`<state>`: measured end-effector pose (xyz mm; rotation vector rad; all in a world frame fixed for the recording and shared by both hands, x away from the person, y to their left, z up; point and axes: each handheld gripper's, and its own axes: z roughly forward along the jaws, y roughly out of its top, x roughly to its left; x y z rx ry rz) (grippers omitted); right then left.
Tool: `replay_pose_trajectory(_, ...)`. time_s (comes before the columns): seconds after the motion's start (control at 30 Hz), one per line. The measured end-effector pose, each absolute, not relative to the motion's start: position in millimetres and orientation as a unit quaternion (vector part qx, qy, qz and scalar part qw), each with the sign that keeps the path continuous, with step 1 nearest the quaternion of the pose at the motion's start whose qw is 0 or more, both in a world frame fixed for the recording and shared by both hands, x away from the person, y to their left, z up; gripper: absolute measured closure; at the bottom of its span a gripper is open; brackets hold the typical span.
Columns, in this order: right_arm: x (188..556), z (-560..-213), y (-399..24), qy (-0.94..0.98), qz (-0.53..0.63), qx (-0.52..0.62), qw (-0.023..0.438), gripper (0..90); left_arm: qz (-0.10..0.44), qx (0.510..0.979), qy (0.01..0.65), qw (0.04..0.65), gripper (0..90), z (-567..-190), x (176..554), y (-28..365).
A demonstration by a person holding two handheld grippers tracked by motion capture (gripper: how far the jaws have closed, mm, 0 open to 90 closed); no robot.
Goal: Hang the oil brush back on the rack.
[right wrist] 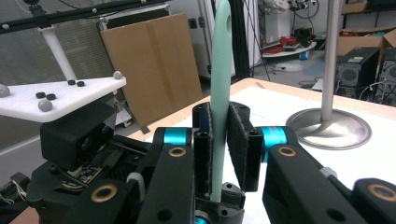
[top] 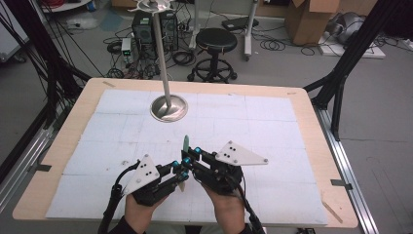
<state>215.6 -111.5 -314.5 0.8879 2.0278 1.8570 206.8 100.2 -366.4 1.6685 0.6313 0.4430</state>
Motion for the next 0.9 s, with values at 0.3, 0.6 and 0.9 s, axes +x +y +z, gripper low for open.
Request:
replay_pose_trajectory(0.3, 215, -310, -120, 0.696, 0.648, 0.284, 0.119, 82.3, 0.114, 0.726, 0.231, 0.638, 53.5, -365, 215, 109)
replay_pose_trajectory(0.6, 227, -313, -145, 0.700, 0.680, 0.215, 0.030, 82.2, 0.021, 0.727, 0.168, 0.666, 53.4, -361, 220, 123)
replay_pose_trajectory(0.9, 232, -323, -157, 0.694, 0.706, 0.135, -0.046, 82.1, -0.031, 0.729, 0.130, 0.671, 60.6, -362, 221, 122)
